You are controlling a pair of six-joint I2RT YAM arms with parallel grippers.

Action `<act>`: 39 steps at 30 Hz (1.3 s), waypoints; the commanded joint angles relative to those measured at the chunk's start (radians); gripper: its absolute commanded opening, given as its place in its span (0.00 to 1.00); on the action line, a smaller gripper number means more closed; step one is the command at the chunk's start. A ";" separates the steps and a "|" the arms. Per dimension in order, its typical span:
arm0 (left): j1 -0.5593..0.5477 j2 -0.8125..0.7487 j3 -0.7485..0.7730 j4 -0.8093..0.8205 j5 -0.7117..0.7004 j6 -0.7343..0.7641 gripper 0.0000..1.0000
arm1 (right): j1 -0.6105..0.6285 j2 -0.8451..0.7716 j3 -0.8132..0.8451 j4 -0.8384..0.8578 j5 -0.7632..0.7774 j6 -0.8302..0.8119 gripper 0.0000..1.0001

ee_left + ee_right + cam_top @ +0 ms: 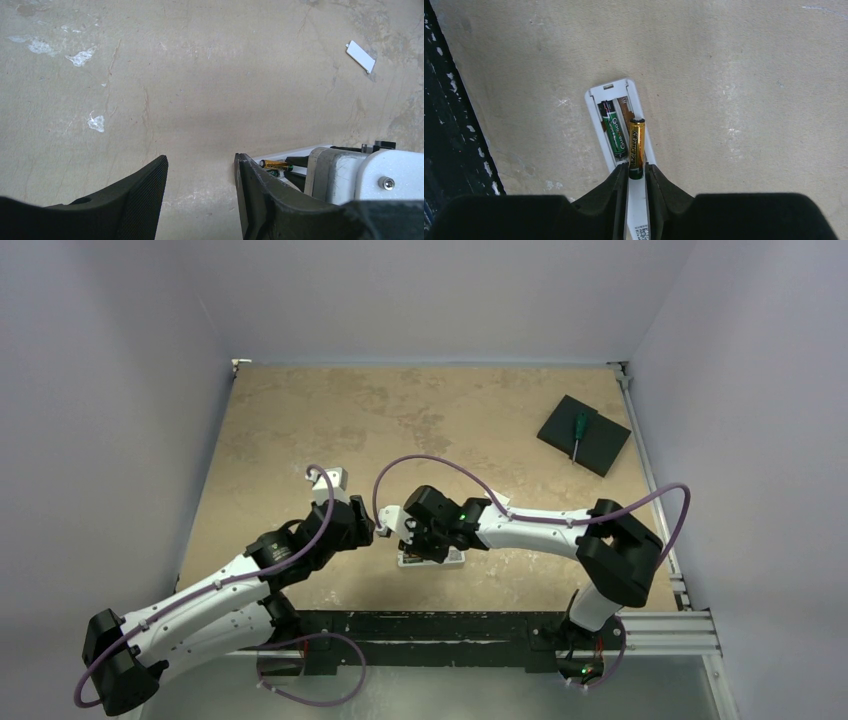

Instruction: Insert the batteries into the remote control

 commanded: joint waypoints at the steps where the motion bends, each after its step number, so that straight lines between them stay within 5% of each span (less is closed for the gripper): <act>1: 0.004 -0.004 0.007 0.006 -0.016 -0.004 0.51 | 0.009 -0.002 0.044 0.020 0.014 0.007 0.26; 26: 0.004 0.005 0.006 0.009 -0.012 -0.008 0.52 | 0.030 -0.057 0.008 0.076 0.065 0.009 0.27; 39: 0.004 0.001 -0.014 0.018 0.022 -0.013 0.51 | 0.029 -0.127 -0.015 0.116 0.210 0.205 0.28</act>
